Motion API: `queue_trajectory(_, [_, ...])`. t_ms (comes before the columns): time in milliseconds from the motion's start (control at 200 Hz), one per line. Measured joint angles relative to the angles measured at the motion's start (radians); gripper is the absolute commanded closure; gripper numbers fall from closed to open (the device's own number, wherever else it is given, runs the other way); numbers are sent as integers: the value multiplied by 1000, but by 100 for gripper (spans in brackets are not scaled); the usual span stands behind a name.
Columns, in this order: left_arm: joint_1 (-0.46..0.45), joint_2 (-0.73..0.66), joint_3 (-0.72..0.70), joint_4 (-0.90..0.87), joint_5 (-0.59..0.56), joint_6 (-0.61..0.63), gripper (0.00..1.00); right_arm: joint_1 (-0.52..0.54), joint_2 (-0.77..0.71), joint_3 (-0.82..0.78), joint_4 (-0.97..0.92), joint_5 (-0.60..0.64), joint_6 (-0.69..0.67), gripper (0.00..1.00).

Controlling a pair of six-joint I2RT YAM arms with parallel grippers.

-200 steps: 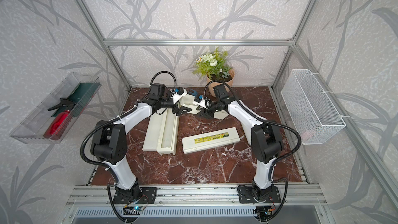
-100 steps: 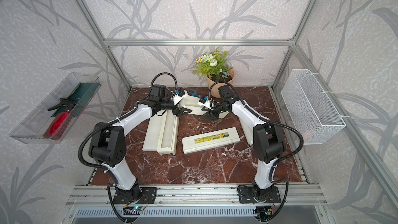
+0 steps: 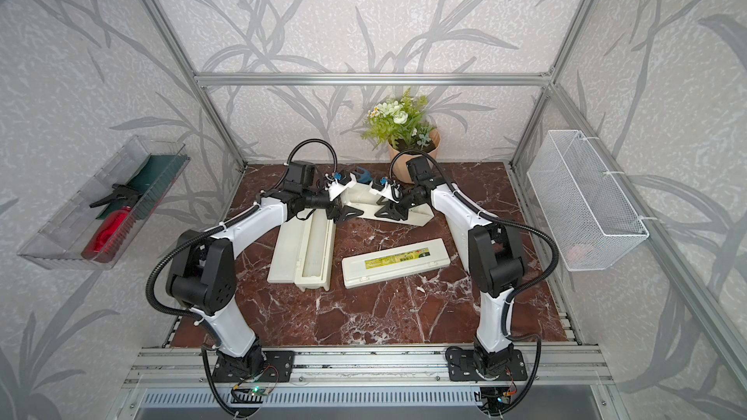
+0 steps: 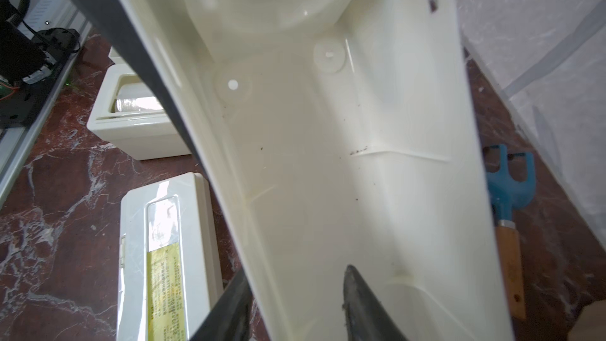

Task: Put plastic wrap rolls into dispensers
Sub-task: Place the plastic wrap cutting box at the center of the board.

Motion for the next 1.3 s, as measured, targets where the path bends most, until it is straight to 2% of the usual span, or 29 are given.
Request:
queue_trajectory(25, [0, 0, 0, 3, -4, -1, 97, 0, 11, 14, -25, -7, -9, 79])
queue_trajectory(55, [0, 0, 0, 6, -8, -2, 89, 0, 23, 30, -54, -12, -21, 83])
queue_trajectory(130, [0, 0, 0, 10, -11, -2, 59, 3, 46, 76, -126, -19, -63, 92])
queue_trajectory(170, [0, 0, 0, 11, -12, -2, 29, 5, 56, 94, -158, -19, -90, 93])
queue_trajectory(190, [0, 0, 0, 10, -13, -5, 20, 6, 60, 103, -174, -18, -102, 93])
queue_trajectory(205, [1, 0, 0, 9, -14, -9, 4, 6, 63, 109, -183, -18, -112, 93])
queue_trajectory(215, [1, 0, 0, 9, -15, -11, 2, 6, 64, 114, -190, -18, -118, 93])
queue_trajectory(260, [1, 0, -2, 14, -25, -25, 1, 6, 72, 132, -218, -16, -144, 96])
queue_trajectory(395, [21, -20, -47, 30, -60, -92, 1, 18, 102, 184, -311, 19, -182, 97])
queue_trajectory(510, [74, -75, -100, 22, -58, -150, 1, 21, 139, 219, -345, 38, -209, 96])
queue_trajectory(575, [110, -128, -140, 19, -59, -172, 1, 26, 153, 221, -352, 88, -217, 94])
queue_trajectory(665, [154, -199, -173, 21, -61, -187, 1, 28, 185, 221, -372, 149, -223, 86])
queue_trajectory(715, [168, -225, -181, 24, -65, -194, 1, 28, 207, 221, -375, 172, -226, 74])
queue_trajectory(785, [171, -240, -183, 25, -71, -202, 1, 29, 229, 218, -380, 201, -236, 67])
queue_trajectory(870, [170, -237, -183, 26, -83, -219, 1, 31, 235, 206, -385, 220, -237, 46])
queue_trajectory(940, [169, -229, -183, 27, -95, -236, 1, 33, 234, 202, -388, 226, -235, 38])
queue_trajectory(1150, [169, -197, -161, 35, -137, -319, 1, 24, 193, 202, -374, 208, -108, 27])
queue_trajectory(1220, [166, -181, -142, 51, -152, -367, 1, -3, 144, 202, -361, 192, -37, 27])
queue_trajectory(1300, [163, -151, -109, 71, -166, -427, 7, -60, 76, 201, -346, 187, 57, 29])
